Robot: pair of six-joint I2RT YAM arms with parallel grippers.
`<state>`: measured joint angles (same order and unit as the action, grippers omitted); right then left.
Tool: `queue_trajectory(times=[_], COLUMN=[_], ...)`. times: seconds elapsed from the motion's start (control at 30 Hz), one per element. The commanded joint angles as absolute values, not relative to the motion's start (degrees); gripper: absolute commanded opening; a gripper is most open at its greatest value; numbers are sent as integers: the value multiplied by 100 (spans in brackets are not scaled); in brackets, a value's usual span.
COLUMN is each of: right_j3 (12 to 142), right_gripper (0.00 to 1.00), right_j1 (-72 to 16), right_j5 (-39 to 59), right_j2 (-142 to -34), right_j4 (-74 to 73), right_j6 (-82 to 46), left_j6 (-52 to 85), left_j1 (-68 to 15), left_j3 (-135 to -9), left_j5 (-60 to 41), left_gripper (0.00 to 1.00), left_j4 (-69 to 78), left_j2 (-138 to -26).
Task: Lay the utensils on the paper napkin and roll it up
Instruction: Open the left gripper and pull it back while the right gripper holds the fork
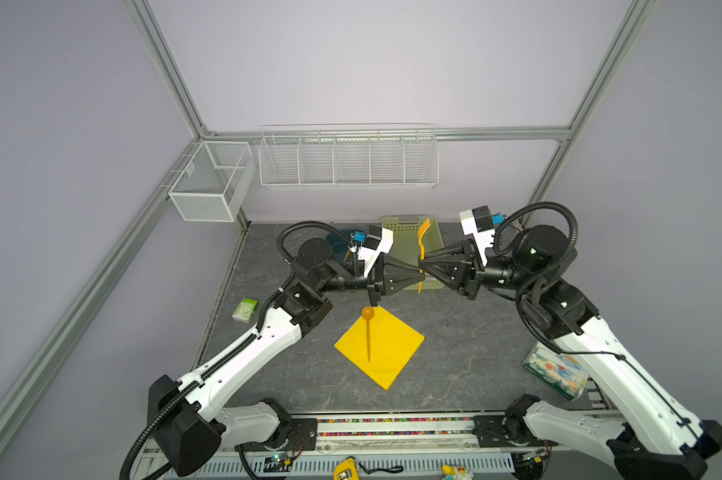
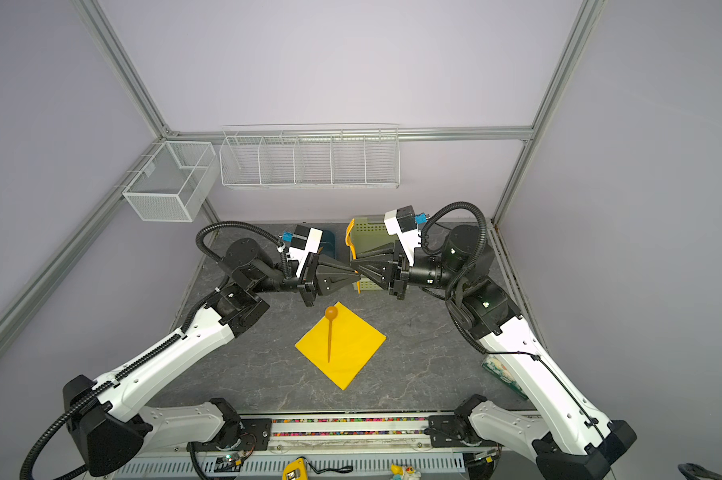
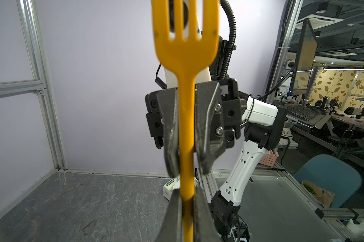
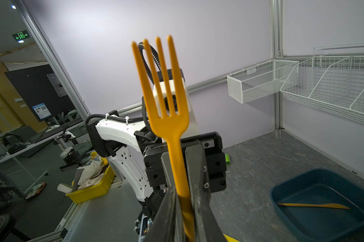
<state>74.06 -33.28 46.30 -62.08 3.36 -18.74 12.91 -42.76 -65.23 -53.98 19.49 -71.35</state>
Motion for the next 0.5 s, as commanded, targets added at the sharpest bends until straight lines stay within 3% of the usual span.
queue_trajectory(times=[0.0,0.37,0.47], right_j3=[7497,7515,7506], right_gripper=[18,8,7], right_j1=[-3364,-3366,-3368], right_j5=[4693,4825,4786], right_j2=[-6126,-6196,-6184], right_j4=[97,60,139], right_j6=[-1908,-1901,-1875], left_j6=[1178,1145,1100], left_j1=[-4271,-4271,-4271], left_j3=[-6486,-6539,-6559], left_j5=[-5378,-5207,-5106], left_gripper=[0,0,9], left_j4=[1917,1770,1650], left_j2=[-7041,-7049,-7029])
